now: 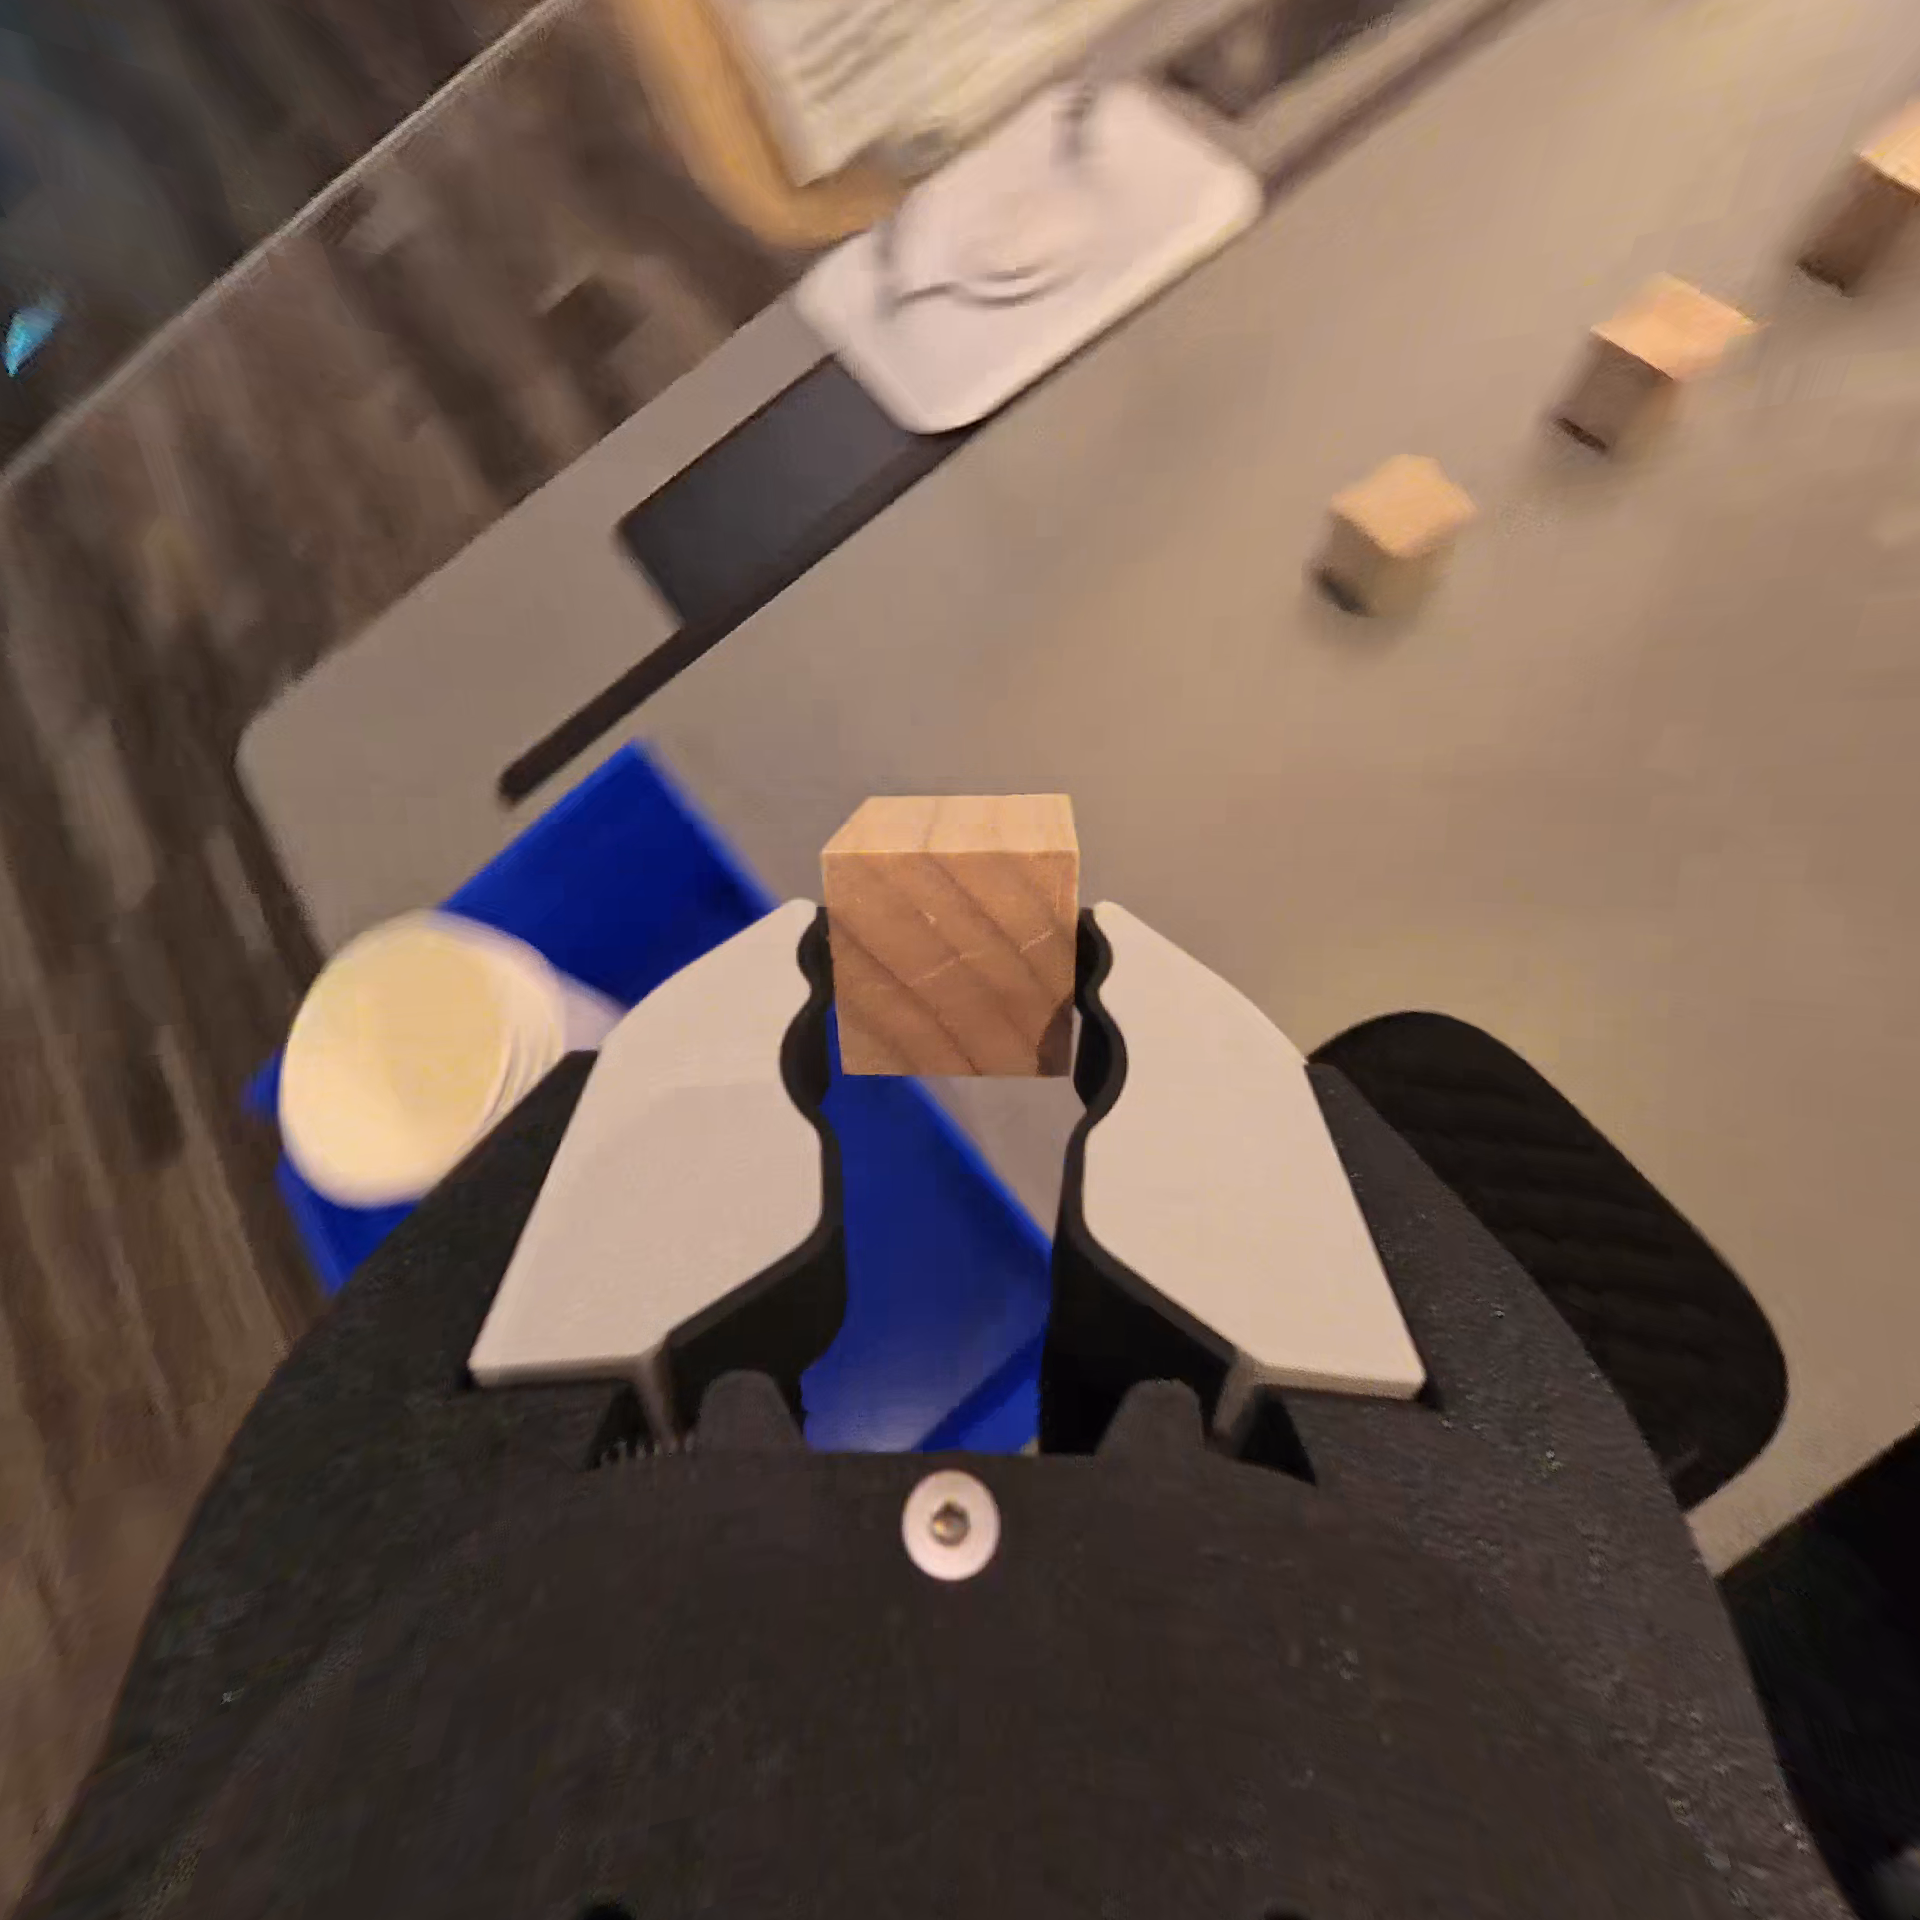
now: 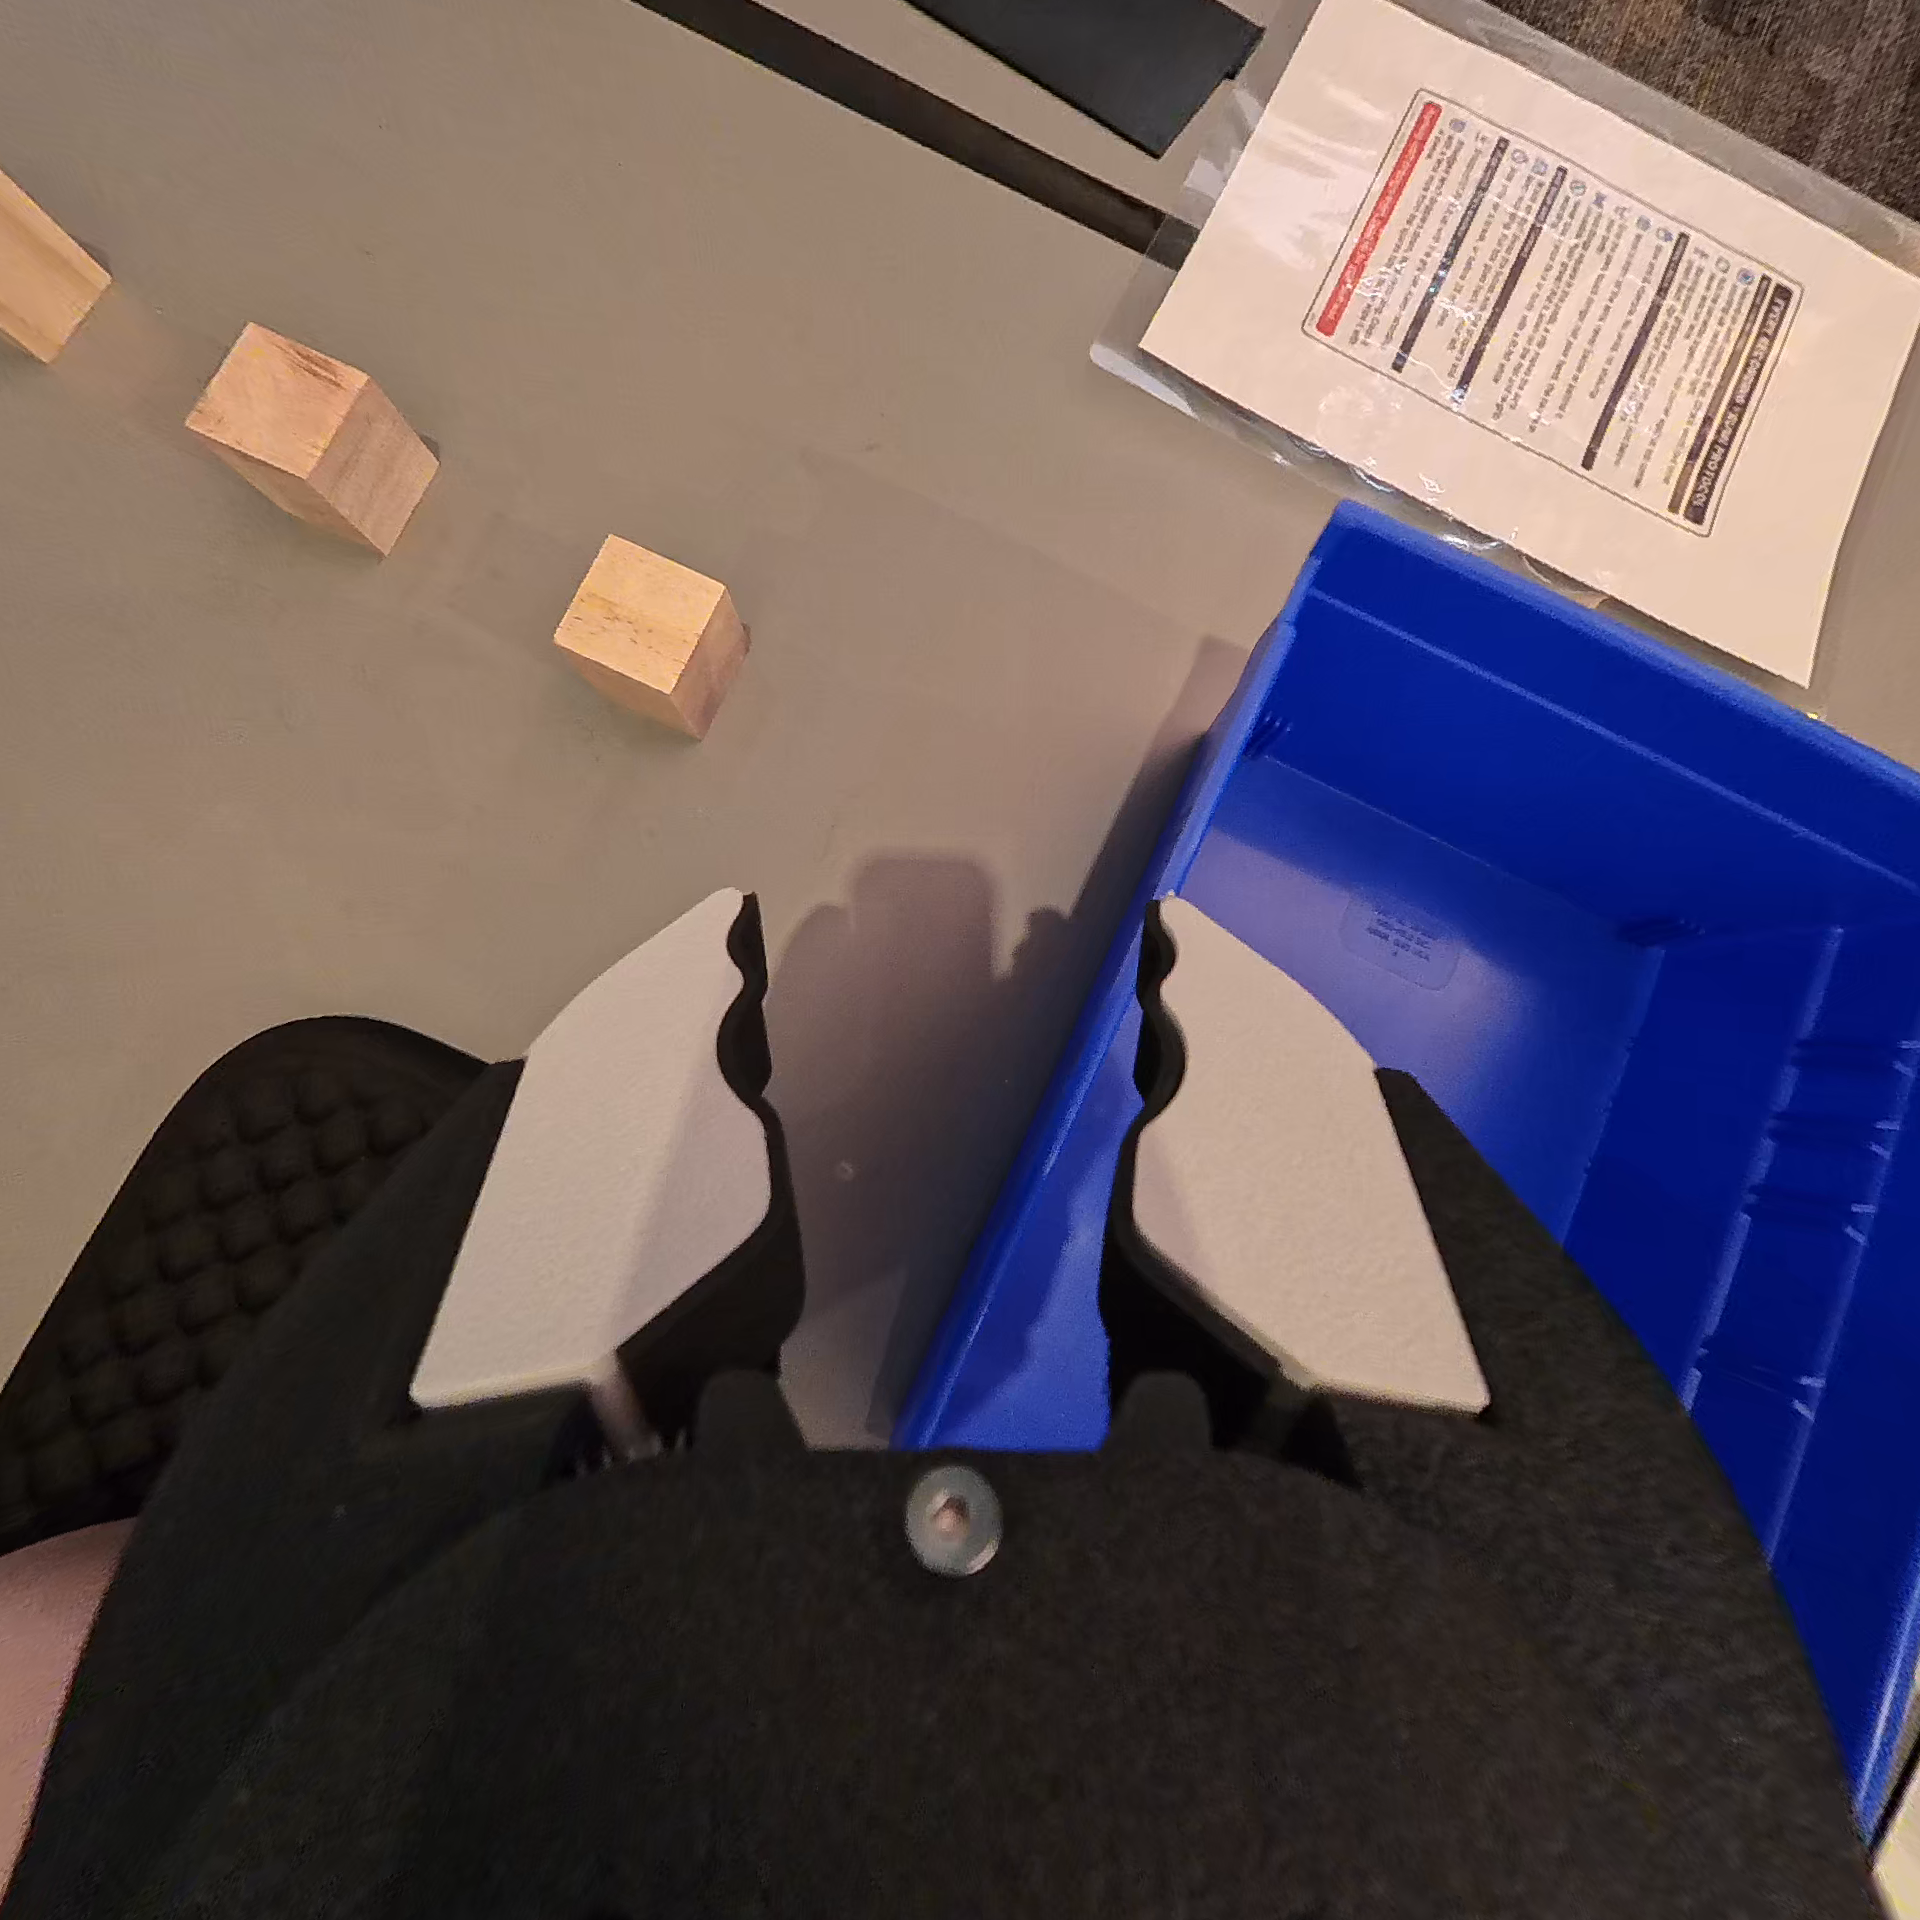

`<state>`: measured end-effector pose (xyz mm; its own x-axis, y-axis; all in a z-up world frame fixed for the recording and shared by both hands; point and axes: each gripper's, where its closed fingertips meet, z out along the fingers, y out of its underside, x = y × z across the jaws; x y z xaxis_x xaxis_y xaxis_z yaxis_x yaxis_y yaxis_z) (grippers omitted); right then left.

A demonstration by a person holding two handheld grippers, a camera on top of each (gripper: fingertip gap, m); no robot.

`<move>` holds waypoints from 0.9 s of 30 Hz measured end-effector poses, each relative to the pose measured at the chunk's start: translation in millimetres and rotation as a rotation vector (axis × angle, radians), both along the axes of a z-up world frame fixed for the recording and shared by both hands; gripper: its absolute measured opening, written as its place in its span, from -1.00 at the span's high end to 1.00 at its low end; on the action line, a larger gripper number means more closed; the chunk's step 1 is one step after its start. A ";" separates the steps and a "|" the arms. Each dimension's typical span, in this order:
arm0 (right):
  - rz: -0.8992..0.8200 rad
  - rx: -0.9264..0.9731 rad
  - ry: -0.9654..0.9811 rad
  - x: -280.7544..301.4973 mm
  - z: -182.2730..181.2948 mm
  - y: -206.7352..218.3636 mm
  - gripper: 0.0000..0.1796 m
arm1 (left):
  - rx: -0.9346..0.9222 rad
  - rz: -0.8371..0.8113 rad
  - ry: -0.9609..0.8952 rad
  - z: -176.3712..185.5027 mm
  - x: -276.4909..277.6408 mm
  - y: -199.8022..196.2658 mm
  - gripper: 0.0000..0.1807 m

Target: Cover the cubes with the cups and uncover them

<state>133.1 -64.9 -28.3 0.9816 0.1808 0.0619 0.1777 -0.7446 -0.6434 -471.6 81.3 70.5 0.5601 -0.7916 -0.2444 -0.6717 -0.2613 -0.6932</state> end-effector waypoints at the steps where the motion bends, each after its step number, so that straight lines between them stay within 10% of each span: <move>1: 0.007 0.000 -0.003 -1.0 0.0 0.6 0.24 | 0.025 -0.095 0.070 -10.0 21.5 -5.4 0.51; 12: 0.046 -0.009 -0.013 -8.9 -3.2 1.2 0.25 | -0.073 -0.488 0.520 -160.1 122.1 31.6 0.51; 27: 0.060 -0.027 -0.026 -11.7 -6.9 4.4 0.25 | -0.154 -0.631 0.678 -201.5 130.0 51.8 0.51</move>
<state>121.3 -60.5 -35.2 0.9672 0.2408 0.0814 0.2386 -0.7495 -0.6175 -341.6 133.2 -131.1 -0.2071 -0.9513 -0.2283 -0.9684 0.2324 -0.0901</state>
